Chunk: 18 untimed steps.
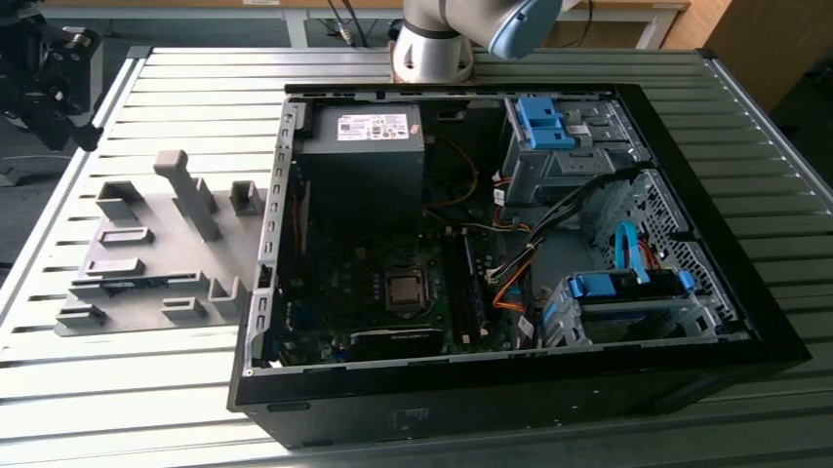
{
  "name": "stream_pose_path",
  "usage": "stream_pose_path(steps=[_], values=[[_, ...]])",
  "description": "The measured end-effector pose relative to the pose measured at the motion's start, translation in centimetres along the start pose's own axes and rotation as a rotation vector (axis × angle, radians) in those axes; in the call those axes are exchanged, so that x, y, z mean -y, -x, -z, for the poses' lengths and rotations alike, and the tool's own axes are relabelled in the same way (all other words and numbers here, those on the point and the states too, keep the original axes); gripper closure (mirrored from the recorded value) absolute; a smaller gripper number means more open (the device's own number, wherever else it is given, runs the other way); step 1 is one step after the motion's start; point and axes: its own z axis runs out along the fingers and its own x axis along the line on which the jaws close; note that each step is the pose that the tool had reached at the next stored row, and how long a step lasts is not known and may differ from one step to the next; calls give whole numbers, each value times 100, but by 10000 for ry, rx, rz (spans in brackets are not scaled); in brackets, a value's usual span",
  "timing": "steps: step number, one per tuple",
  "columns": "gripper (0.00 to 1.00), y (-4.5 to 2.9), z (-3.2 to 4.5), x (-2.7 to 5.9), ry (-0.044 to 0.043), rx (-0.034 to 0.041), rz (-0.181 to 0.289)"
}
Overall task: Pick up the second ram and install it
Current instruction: 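Pick up the second ram and move it above second insertion slot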
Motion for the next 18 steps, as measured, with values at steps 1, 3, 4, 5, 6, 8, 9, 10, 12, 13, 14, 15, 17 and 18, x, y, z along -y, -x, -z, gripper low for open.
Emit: stream_pose_path(steps=[1, 3, 4, 5, 6, 8, 9, 10, 12, 13, 14, 15, 17, 18], values=[[67, -1, 0, 1, 1, 0, 17], [67, -1, 0, 0, 1, -2, 19], [67, 0, 1, 0, 0, -2, 19], [67, -1, 1, 0, 0, -3, 20], [67, -1, 1, 0, -10, -4, 40], [67, -1, 1, 1, -47, -4, 67], [67, -1, 1, 0, -62, -4, 68], [67, -1, 0, 0, -61, -8, 151], [67, -1, 0, 0, -58, -13, 250], [67, -1, 0, 0, -58, -13, 253], [67, -1, 0, 0, -58, -14, 256], [67, -1, 0, 0, -58, -15, 257], [67, -1, 0, 0, -58, -17, 256], [67, -1, 0, 0, -58, -18, 257]])
